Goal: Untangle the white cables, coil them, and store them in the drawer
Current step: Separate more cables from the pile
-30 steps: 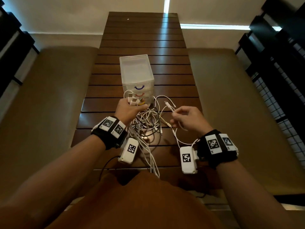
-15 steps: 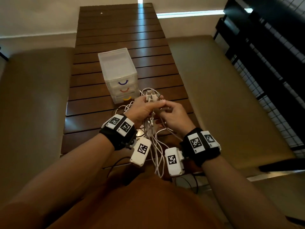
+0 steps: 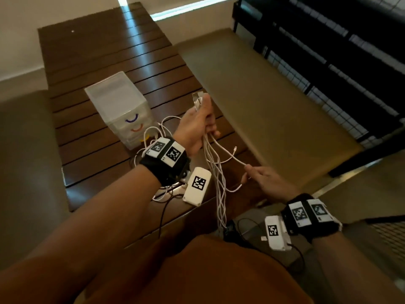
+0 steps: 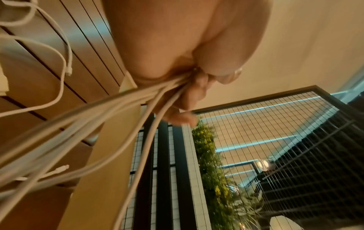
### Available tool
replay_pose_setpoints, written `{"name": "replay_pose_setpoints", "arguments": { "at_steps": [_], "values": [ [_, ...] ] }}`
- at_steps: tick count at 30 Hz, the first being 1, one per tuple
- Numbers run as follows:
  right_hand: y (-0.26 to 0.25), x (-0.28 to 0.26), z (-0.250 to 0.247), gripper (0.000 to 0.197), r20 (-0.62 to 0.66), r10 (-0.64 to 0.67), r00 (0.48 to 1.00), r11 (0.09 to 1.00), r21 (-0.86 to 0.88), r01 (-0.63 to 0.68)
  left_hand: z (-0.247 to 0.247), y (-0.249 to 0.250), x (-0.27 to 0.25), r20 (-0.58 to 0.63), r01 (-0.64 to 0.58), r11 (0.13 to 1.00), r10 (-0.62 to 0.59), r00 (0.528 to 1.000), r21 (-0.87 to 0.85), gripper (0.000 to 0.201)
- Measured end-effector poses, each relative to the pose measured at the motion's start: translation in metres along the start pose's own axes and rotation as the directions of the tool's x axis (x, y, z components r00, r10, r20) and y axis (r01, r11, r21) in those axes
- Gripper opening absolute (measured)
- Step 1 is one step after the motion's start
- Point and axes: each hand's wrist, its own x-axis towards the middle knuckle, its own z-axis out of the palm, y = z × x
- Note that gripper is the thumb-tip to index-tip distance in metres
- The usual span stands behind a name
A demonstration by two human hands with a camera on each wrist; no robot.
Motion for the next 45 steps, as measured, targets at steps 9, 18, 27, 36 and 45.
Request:
{"name": "replay_pose_setpoints", "arguments": {
  "at_steps": [9, 18, 27, 36, 45],
  "values": [
    [0.103, -0.059, 0.043, 0.059, -0.316, 0.366, 0.875, 0.931, 0.121, -0.345, 0.039, -0.008, -0.005, 0.272, -0.046, 0.973, -0.018, 0.962, 0.225, 0.009],
    [0.037, -0.063, 0.022, 0.067, -0.294, -0.07, 0.953, 0.845, 0.491, 0.214, 0.093, -0.041, -0.028, 0.474, 0.052, 0.976, -0.149, 0.868, 0.212, 0.036],
    [0.102, -0.03, 0.043, 0.034, -0.313, 0.296, 0.902, 0.954, 0.132, -0.268, 0.095, -0.027, -0.018, 0.571, -0.049, 0.941, -0.162, 0.805, 0.336, 0.033],
    [0.124, -0.061, 0.005, 0.031, -0.535, 0.455, 0.712, 0.712, -0.262, -0.651, 0.094, -0.045, -0.02, 0.553, 0.01, 0.92, -0.244, 0.797, 0.391, 0.035],
    [0.123, -0.047, 0.008, 0.078, -0.139, 0.41, 0.902, 0.911, 0.104, -0.398, 0.091, -0.056, -0.013, 0.485, -0.048, 0.846, -0.257, 0.836, 0.532, 0.047]
  ]
}}
